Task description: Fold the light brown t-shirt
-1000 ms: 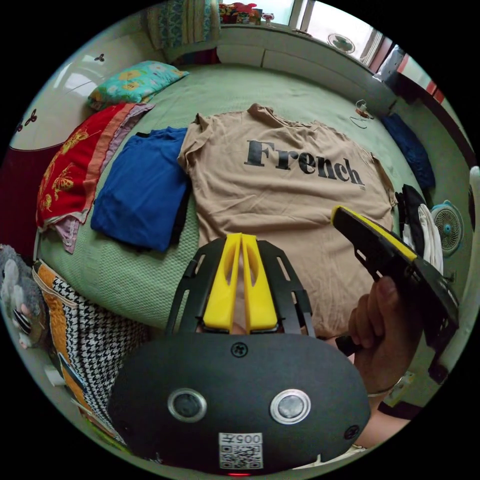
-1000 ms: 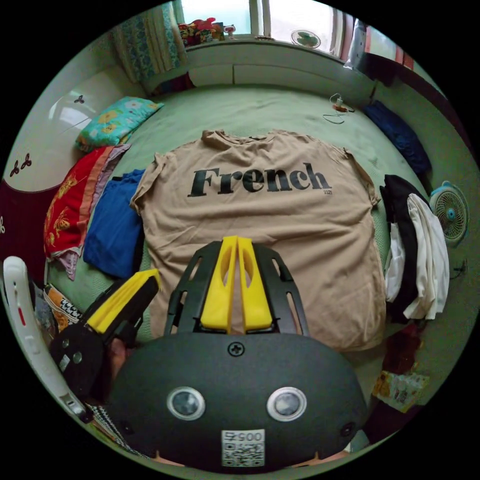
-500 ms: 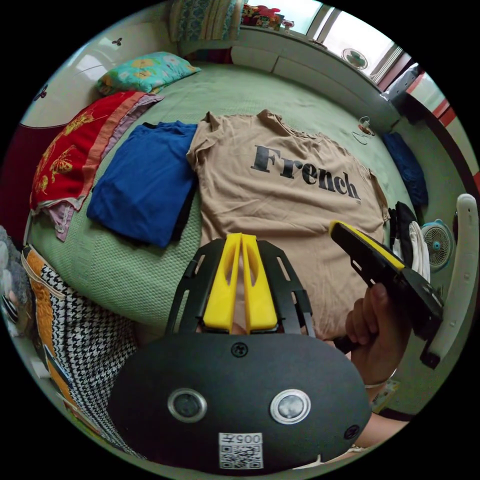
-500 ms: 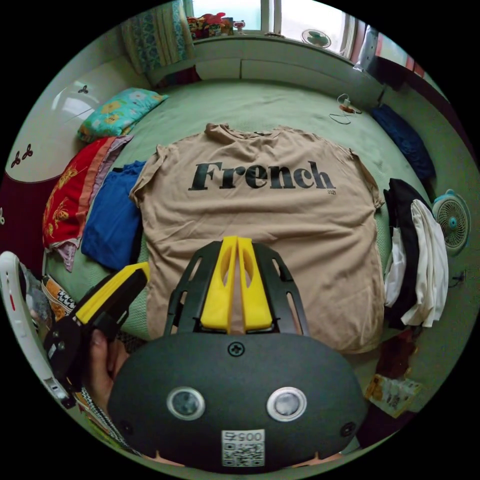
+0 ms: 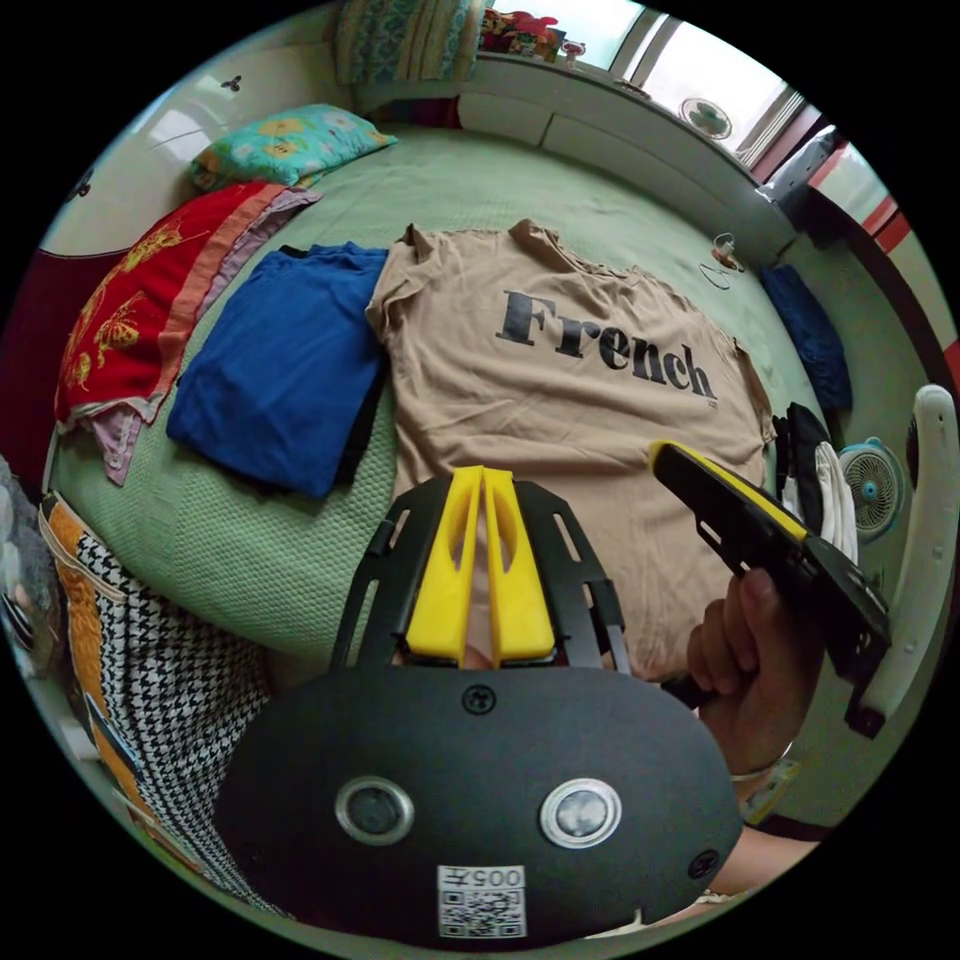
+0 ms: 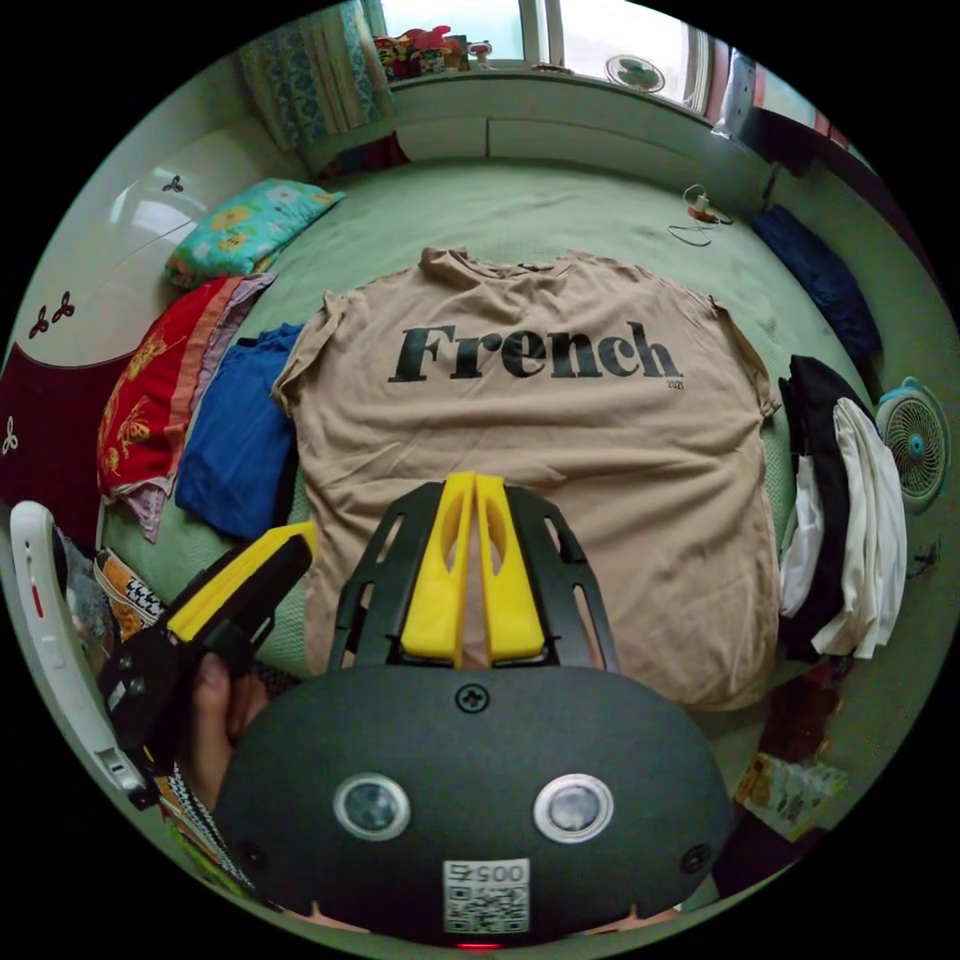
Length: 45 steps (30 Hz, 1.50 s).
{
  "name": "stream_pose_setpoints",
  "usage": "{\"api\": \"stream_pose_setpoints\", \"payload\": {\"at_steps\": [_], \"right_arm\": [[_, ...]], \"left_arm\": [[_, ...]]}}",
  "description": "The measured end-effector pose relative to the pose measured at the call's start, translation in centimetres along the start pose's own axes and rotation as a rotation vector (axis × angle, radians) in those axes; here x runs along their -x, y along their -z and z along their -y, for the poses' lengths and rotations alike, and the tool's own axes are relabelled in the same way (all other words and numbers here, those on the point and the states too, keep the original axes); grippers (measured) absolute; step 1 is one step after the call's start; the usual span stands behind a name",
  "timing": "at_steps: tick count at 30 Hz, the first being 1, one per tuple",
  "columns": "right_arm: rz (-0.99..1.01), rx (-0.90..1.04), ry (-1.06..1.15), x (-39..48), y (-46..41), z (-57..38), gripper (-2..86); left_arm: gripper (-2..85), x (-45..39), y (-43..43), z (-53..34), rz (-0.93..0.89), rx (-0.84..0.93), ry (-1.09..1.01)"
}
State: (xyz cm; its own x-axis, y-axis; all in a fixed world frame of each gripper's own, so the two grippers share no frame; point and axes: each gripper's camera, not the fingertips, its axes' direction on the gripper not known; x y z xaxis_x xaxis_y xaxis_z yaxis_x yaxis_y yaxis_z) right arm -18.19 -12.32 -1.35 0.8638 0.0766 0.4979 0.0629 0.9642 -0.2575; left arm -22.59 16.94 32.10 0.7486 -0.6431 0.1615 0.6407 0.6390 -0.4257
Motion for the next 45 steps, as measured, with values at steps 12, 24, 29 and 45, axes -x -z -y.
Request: {"api": "stream_pose_setpoints", "payload": {"at_steps": [12,24,29,45], "right_arm": [[0.193,0.019,0.02,-2.2,-2.6,0.4,-1.2],[0.34,-0.026,0.178,-1.5,-4.1,0.0,-1.2],[0.217,-0.058,0.276,0.4,-5.2,-0.4,-1.1],[0.118,-0.133,0.397,6.6,-12.2,0.4,5.6]], "left_arm": [[-0.2,2.0,-0.9,0.4,0.079,-0.026,0.077],[-0.1,3.9,-0.9,0.9,0.229,-0.161,0.044],[0.5,5.4,-1.6,0.8,0.284,-0.229,0.078],[11.5,14.4,-6.1,3.5,0.035,-0.376,0.145]]}}
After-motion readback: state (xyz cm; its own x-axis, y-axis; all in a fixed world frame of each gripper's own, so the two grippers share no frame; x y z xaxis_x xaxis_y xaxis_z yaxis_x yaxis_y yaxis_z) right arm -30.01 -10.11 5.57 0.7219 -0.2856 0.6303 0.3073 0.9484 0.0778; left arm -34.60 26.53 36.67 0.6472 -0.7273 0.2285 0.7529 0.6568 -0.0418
